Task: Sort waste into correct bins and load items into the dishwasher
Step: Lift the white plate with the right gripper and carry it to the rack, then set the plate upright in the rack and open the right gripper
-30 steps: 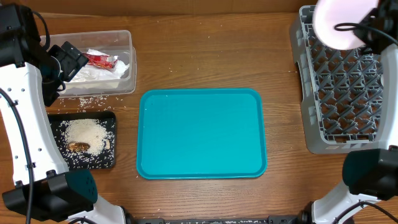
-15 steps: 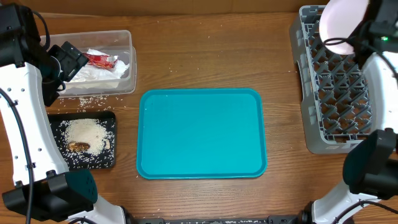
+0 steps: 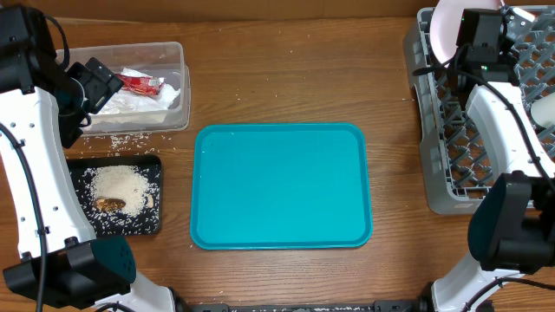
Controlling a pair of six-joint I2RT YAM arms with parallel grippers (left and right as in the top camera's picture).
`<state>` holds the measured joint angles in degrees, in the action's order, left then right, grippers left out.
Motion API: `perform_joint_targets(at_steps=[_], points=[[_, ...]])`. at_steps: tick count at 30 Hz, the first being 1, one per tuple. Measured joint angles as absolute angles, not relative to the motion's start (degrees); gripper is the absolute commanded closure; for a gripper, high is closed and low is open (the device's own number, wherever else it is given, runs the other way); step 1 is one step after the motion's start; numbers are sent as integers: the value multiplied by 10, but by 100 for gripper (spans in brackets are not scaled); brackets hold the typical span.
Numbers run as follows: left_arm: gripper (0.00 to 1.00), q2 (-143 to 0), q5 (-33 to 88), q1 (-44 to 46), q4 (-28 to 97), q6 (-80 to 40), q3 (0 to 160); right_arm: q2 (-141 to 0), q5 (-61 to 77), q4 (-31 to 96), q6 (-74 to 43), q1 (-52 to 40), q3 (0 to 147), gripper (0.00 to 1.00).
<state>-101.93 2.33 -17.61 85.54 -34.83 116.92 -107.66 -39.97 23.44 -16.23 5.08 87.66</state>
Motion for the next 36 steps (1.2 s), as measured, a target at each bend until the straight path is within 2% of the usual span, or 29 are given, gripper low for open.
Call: perform_joint_targets(at_steps=[6,9,14,15,17,24,27,30,36], points=[[0,-1019,23,-176,855,-348,1169,-1077,-432,215,-162,44,848,96],[0,-1019,23,-176,855,-348,1169,-1077,-439,214,-162,33,846,87],[0,-1019,23,-176,855,-348,1169,-1077,-445,205,-151,-1,846,46],[0,-1019,23,-176,855,-348,1169,-1077,-447,202,-147,-8,846,33],[0,-1019,23,-176,855,-348,1169,-1077,-460,191,-138,-24,846,0],[0,-1019,23,-176,855,-348,1169,-1070,-580,196,-118,-76,846,0],[0,-1019,23,-176,855,-348,1169,-1035,-592,239,-118,-97,846,0],[0,-1019,23,-176,856,-348,1169,-974,-533,290,-119,-110,846,0],[0,-1019,23,-176,855,-348,1169,-814,-311,403,-129,-108,847,0]])
